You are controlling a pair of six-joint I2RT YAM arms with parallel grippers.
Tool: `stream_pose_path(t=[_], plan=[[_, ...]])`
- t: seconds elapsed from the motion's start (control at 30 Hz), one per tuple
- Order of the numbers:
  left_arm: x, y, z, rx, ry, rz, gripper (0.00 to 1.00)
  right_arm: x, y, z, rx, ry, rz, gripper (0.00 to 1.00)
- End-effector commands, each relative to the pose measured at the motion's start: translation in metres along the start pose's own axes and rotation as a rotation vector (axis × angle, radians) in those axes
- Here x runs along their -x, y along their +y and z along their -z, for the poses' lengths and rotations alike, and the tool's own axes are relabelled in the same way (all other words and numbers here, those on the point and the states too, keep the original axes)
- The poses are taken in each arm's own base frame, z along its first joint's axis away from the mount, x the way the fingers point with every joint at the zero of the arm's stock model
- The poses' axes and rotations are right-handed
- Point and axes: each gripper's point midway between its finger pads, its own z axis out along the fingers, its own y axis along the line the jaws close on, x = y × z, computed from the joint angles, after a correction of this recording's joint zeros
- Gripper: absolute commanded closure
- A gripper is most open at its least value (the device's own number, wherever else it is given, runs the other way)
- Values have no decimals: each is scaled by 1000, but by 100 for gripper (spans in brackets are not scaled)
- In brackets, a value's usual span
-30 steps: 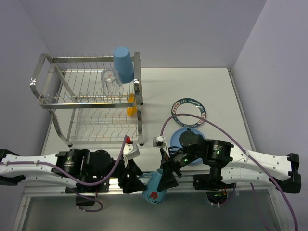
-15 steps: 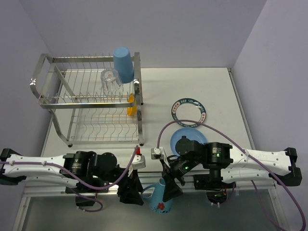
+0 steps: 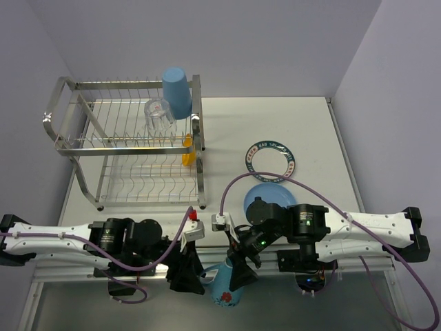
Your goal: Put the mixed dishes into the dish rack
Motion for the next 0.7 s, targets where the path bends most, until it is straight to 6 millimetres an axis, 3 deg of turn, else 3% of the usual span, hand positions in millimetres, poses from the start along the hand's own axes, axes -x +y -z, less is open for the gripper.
stream_pose_path(t=[0.0, 0.37, 0.67], plan=[[14, -10, -4, -44, -63, -10, 34, 36, 27, 7, 66, -108, 84, 100], [1, -3, -18, -42, 11, -4, 44, 46, 31, 9, 61, -123, 96, 100], [-5, -3, -18, -66, 20, 12, 71, 49, 30, 7, 57, -130, 93, 100]])
